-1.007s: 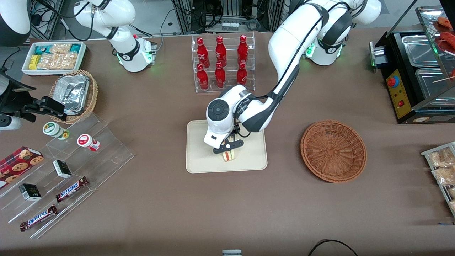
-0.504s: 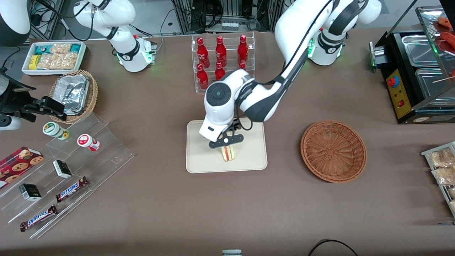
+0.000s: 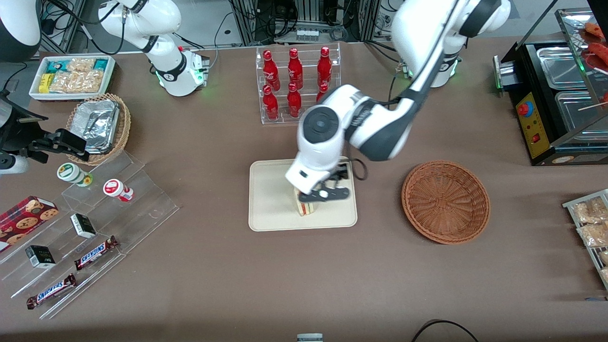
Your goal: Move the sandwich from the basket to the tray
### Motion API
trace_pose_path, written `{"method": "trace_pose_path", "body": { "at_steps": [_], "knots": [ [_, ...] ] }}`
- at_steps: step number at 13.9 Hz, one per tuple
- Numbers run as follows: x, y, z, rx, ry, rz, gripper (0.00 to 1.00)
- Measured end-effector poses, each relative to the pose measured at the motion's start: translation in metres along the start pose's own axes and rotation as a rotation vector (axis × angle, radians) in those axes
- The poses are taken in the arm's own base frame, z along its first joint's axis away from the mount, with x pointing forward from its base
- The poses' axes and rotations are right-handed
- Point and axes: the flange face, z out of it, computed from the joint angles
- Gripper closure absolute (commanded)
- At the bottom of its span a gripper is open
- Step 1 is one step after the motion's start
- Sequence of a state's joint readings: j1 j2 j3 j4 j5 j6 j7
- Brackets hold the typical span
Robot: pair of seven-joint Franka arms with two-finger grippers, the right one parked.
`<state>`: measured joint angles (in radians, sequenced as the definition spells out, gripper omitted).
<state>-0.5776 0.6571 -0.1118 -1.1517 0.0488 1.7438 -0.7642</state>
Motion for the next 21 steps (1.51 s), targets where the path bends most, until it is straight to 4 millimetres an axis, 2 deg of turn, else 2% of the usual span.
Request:
{"method": "trace_pose_path", "body": {
  "at_steps": [3,6,9,12,14,17,21],
  "knots": [
    [0.043,-0.085,-0.022,0.011,-0.017,0.063,0.0],
    [0.064,-0.164,-0.036,0.015,-0.031,0.135,0.0],
    [0.07,-0.237,-0.059,0.023,-0.061,0.195,0.0],
    [0.066,-0.307,-0.096,0.021,-0.082,0.238,0.0],
    [0.058,-0.337,-0.119,0.021,-0.082,0.232,0.0],
    [0.044,-0.361,-0.143,0.026,-0.088,0.198,0.0],
    [0.026,-0.405,-0.176,0.019,-0.091,0.164,0.0]
  ]
}}
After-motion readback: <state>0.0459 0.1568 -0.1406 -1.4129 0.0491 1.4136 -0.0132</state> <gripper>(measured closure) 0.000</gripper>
